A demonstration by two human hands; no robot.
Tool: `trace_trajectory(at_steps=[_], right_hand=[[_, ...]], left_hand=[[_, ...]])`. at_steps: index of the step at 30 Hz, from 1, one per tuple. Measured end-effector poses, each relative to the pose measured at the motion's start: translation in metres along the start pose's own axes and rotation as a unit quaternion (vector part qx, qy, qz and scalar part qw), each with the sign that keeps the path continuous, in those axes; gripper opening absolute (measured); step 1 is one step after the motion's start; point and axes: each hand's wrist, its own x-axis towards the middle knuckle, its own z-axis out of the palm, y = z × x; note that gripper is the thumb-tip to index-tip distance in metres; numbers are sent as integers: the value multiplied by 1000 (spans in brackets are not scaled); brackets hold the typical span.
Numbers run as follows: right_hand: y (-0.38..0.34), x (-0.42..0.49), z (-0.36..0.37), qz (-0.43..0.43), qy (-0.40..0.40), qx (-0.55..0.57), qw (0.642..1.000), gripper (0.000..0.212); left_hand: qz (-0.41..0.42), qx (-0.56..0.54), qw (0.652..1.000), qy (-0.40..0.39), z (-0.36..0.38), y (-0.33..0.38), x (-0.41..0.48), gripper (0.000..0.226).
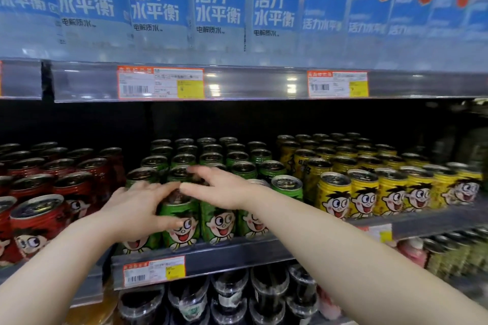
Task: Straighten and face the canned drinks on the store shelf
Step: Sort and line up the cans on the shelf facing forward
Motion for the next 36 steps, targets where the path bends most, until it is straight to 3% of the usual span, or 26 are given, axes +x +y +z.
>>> trace_trajectory(at_steps=[2, 4, 7, 10, 13, 16, 18, 29, 36], right_hand=[[1, -6, -4, -3, 83, 84, 993, 51], [12, -15, -9, -26, 149, 27, 988, 45], [37, -38, -23, -9, 139, -143, 980, 47], [60, -64, -43, 78, 100, -195, 973, 53], [76, -82, -57, 125, 45, -159, 978, 64], [85, -92, -59, 118, -19, -127, 985, 84], [88, -91, -59, 114, -13, -141, 983, 92], [82, -80, -71, 116, -49, -166, 978, 83], [75, -82, -61, 127, -28, -183, 975, 82]], left_hand=[[-4, -18, 1000, -5, -3, 1, -1, 84], [-8, -35, 999, 14, -6, 6, -1, 90], [32, -72, 995, 60, -8, 21, 3, 118], [83, -83, 992, 55, -5, 43, 15, 136], [109, -74, 990, 52, 0, 60, 29, 108], [107, -52, 992, 33, 2, 68, 35, 88], [101, -44, 993, 31, 2, 69, 36, 86], [93, -66, 993, 26, 1, 68, 35, 82], [88, -45, 994, 43, -2, 73, 27, 80]])
